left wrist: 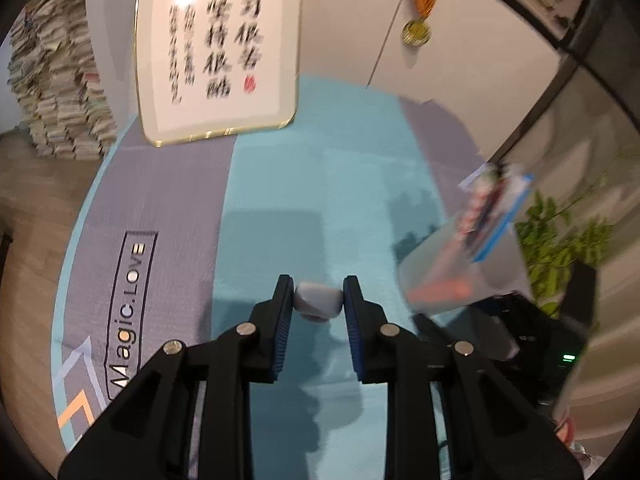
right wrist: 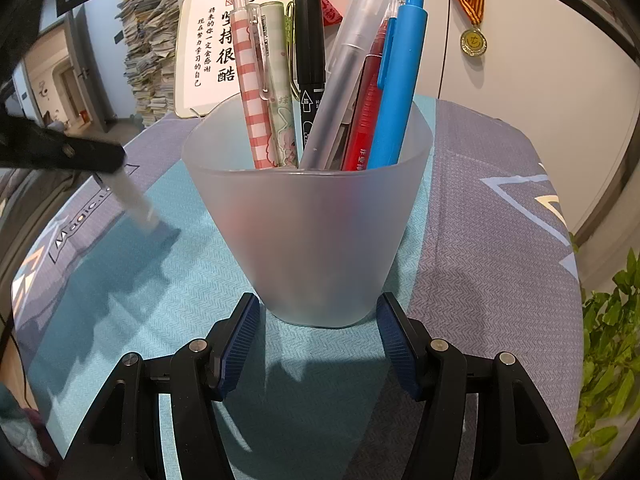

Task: Organize stationery
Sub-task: 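Lift the correction tape and lower it into the frosted cup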

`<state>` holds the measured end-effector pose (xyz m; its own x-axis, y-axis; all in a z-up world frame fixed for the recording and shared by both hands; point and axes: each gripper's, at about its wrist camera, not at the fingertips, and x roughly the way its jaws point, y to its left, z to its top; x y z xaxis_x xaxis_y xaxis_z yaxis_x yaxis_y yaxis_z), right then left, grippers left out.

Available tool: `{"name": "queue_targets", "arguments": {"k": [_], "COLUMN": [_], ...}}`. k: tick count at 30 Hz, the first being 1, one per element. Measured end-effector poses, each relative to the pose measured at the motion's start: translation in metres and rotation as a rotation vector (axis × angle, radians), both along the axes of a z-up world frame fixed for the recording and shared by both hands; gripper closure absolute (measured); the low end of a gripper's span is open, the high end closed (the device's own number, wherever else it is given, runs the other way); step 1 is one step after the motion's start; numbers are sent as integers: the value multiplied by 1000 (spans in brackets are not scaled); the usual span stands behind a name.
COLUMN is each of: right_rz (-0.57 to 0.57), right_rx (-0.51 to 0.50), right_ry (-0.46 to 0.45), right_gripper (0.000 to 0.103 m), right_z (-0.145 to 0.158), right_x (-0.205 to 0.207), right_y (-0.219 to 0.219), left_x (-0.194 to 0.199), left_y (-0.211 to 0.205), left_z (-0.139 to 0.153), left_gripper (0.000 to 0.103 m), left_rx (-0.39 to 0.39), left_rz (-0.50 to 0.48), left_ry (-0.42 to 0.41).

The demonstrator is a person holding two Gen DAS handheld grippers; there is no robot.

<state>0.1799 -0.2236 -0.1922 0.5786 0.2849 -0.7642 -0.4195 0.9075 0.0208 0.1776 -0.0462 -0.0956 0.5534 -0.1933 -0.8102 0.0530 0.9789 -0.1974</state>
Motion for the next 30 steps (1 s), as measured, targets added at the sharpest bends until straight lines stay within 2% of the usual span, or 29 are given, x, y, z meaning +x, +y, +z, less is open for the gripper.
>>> {"name": "queue_targets", "arguments": {"k": [2, 15, 19, 30], "right_rz": [0, 1, 1, 1], "right_rx": [0, 0, 0, 0], "right_ry": [0, 0, 0, 0], "right_gripper": [40, 40, 40, 40], "right_z": [0, 0, 0, 0], "right_x": [0, 0, 0, 0], "right_y": [0, 0, 0, 0], "left_x": [-8, -36, -34, -14], "left_y": [-6, -50, -63, -81], "left_z": [13, 80, 83, 71], "left_gripper": [79, 80, 80, 80], "left_rx": [-5, -84, -86, -88], "left_rz": [-24, -186, -228, -246], "left_ry": [-54, -278, -292, -235]}}
